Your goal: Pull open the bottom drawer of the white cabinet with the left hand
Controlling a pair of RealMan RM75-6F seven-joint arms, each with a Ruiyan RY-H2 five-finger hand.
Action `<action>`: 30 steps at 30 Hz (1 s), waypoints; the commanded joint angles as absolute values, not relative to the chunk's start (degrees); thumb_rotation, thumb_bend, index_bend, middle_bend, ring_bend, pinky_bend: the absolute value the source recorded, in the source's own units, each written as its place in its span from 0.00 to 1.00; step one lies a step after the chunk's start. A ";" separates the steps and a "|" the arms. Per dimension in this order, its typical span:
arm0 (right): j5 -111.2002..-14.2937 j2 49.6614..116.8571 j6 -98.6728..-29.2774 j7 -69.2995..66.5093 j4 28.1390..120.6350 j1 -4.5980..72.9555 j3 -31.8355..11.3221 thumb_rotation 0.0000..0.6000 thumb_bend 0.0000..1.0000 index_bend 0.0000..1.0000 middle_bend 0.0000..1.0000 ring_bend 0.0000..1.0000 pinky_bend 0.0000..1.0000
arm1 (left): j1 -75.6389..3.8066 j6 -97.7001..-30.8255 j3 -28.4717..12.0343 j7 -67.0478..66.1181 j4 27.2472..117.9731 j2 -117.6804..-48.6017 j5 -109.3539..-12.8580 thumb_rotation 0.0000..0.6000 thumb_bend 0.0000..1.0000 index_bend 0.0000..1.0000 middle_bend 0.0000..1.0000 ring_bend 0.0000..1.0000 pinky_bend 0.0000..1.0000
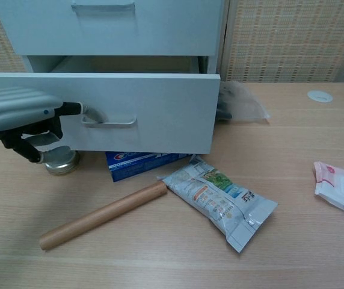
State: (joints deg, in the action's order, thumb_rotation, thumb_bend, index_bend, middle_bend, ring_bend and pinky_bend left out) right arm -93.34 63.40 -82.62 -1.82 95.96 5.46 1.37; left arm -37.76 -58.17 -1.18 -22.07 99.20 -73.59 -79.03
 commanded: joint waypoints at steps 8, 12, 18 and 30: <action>-93.35 63.26 -82.79 -1.75 96.10 5.35 1.45 1.00 0.25 0.16 0.20 0.18 0.24 | -36.29 -59.08 0.54 -23.66 101.94 -72.02 -80.57 1.00 0.46 0.15 0.91 0.94 1.00; -93.43 63.18 -82.89 -1.74 96.17 5.32 1.47 1.00 0.25 0.16 0.20 0.18 0.24 | -35.58 -59.47 1.33 -23.98 103.10 -71.19 -81.39 1.00 0.46 0.15 0.91 0.94 1.00; -93.46 63.12 -82.89 -1.81 96.18 5.31 1.51 1.00 0.25 0.16 0.20 0.18 0.24 | -34.25 -60.57 2.58 -24.54 104.84 -69.90 -83.06 1.00 0.46 0.15 0.91 0.94 1.00; -93.12 62.86 -83.41 -2.07 96.04 5.17 1.16 1.00 0.25 0.16 0.20 0.18 0.24 | -29.22 -70.46 3.99 -19.64 106.36 -67.88 -92.69 1.00 0.46 0.15 0.81 0.80 0.99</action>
State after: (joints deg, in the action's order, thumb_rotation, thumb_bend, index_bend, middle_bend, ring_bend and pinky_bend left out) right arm -93.18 62.90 -83.33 -2.04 96.06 5.21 1.22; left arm -30.58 -68.34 3.59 -21.23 106.36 -68.38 -90.69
